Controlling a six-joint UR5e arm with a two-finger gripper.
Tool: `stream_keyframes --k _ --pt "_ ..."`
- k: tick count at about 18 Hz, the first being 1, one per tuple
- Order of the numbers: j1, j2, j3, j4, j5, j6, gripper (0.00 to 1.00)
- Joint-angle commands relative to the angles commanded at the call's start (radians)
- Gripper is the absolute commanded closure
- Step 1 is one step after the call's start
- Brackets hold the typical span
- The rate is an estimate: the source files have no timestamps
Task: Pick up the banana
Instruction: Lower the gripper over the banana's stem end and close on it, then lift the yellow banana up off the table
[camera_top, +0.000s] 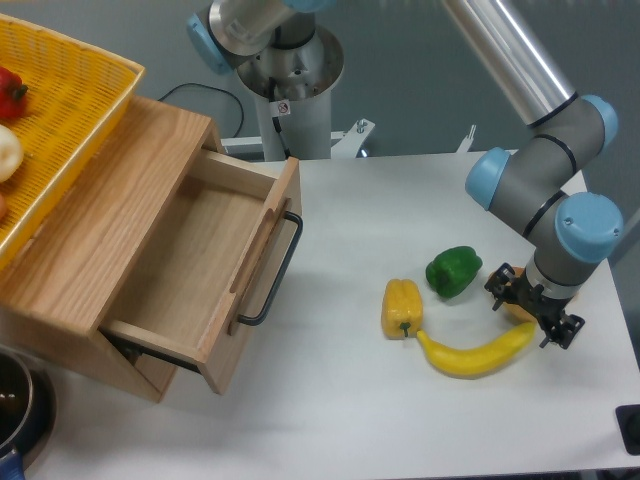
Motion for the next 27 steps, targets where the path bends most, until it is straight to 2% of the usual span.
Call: stream_keyframes --k 3,7,10,13,15,18,21,27 --pt "0.0 -0.011 -0.006 0.021 0.0 0.0 0.13" --pt "0.0 -0.017 -0.008 0.022 0.0 -0.002 0.22" --pt "-0.002 -0.018 -0.011 0.026 0.002 0.005 0.26" --pt "-0.002 -0.02 -0.011 0.029 0.0 0.005 0.35" --pt "-0.002 -0.018 -0.012 0.028 0.0 0.005 0.47" --pt "-0.003 -0.017 -0.015 0.028 0.0 0.003 0.7" --pt "-0.003 -0.011 -0.015 0.026 -0.002 0.005 0.85" --pt "-0.003 0.026 -0.015 0.017 -0.009 -0.005 0.9"
